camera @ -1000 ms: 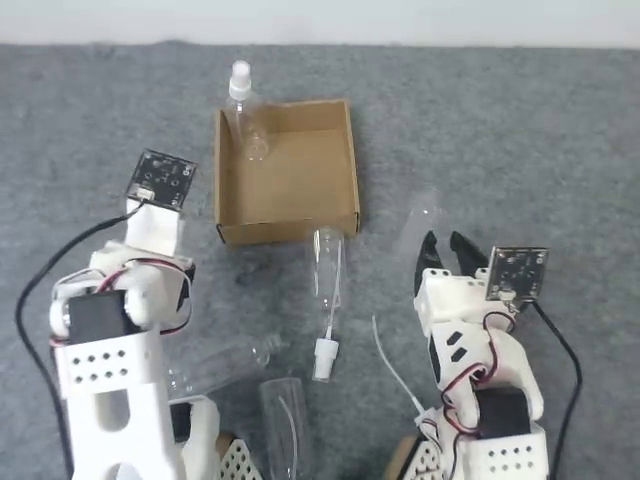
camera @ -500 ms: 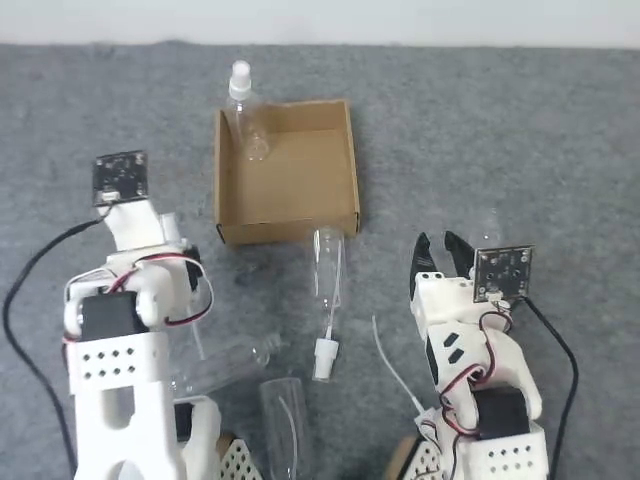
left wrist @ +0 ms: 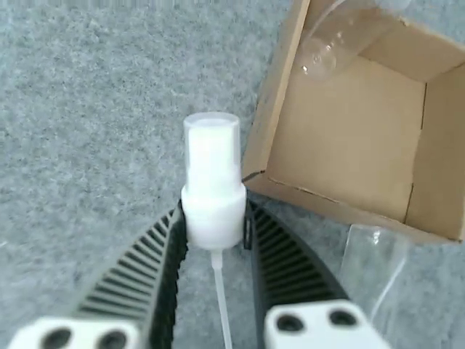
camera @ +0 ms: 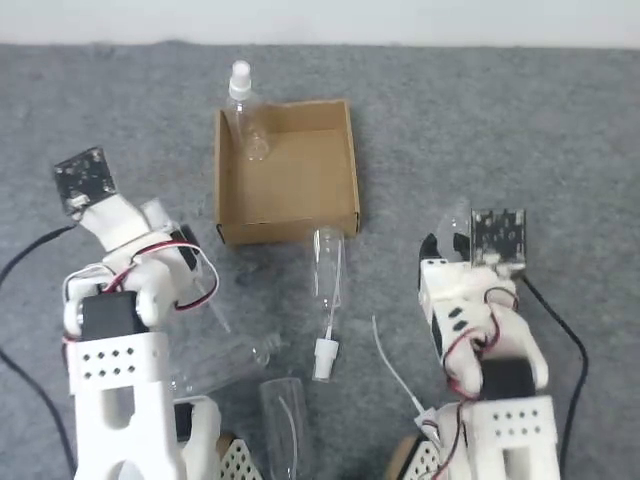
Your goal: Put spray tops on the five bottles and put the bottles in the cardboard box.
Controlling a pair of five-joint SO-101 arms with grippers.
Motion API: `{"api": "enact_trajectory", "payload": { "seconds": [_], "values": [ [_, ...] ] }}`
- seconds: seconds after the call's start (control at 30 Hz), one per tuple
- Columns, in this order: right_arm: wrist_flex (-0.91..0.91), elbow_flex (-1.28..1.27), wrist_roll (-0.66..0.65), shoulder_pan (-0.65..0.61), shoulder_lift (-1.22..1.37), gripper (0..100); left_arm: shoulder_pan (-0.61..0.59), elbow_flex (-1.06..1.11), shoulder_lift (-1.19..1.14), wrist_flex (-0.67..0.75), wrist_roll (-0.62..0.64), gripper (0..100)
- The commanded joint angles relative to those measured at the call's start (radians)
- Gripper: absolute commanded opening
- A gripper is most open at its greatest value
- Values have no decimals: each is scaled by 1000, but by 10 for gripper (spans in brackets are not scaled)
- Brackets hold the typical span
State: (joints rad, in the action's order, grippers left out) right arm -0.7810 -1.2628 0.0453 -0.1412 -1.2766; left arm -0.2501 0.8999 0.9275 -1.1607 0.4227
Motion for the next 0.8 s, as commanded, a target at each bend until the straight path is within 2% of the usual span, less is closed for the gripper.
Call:
{"api": "enact_trajectory", "payload": {
  "seconds": [0.0, 0.07, 0.27, 0.77],
  "values": [
    [16, 127, -12, 33, 150, 86, 3, -19, 31, 35, 37, 10],
    [-4, 166, -11, 38, 209, 93, 3, -4, 31, 43, 35, 10],
    [-165, 310, 32, 36, 343, 209, 2, 56, 31, 115, 35, 10],
    [-188, 549, 49, 50, 740, 217, 2, 77, 31, 115, 35, 10]
  ]
}}
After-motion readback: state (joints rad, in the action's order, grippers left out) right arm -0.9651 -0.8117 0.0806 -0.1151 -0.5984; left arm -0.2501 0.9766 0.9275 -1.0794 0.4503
